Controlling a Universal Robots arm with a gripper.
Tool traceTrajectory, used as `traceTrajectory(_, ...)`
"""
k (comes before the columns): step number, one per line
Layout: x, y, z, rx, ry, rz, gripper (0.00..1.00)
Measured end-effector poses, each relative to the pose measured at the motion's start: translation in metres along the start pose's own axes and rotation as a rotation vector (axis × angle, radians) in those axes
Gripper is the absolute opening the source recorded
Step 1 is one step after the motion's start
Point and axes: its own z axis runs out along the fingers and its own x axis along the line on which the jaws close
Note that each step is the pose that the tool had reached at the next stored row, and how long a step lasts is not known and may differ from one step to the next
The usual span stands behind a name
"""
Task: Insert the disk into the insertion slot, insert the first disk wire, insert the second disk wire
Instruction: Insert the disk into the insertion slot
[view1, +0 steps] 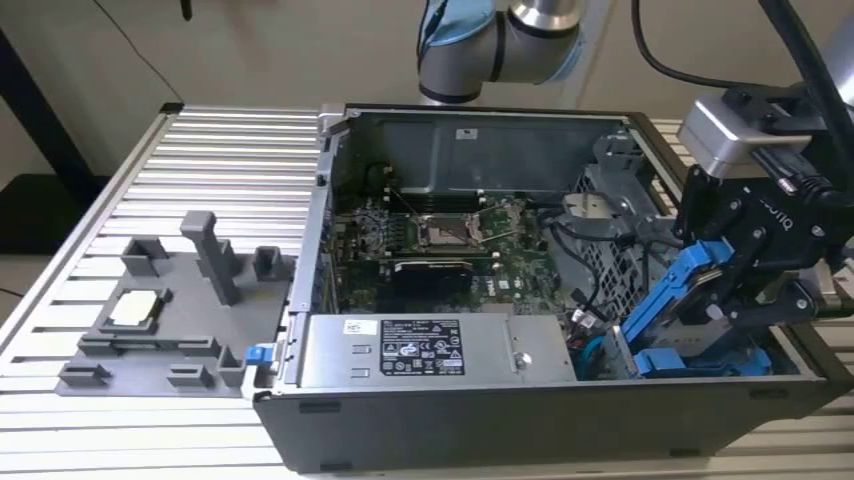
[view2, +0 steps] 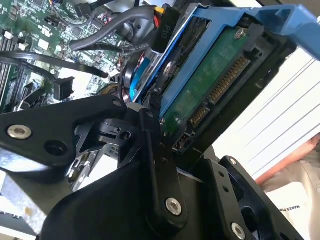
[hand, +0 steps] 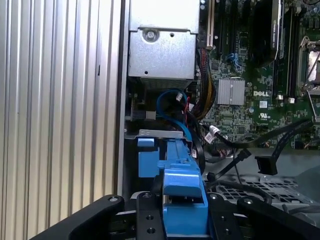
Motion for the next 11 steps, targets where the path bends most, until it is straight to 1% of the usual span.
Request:
traceTrajectory(4,-0.0001,-0.0002,0.0001,0.0006,-0.0001,0.0,0.34)
traceTrajectory(5,0.0,-0.0001,0.0001,0.0006,-0.0001,0.0,0.4)
traceTrajectory(6,0.0,0.0,0.0001,0.0007,-0.0002,0.0,0.4)
traceTrajectory(7,0.0,0.0,0.0001,0.0009,-0.0001,0.0,0.47)
traceTrajectory(11,0.0,0.0,0.0,0.0015,0.0,0.0,0.47)
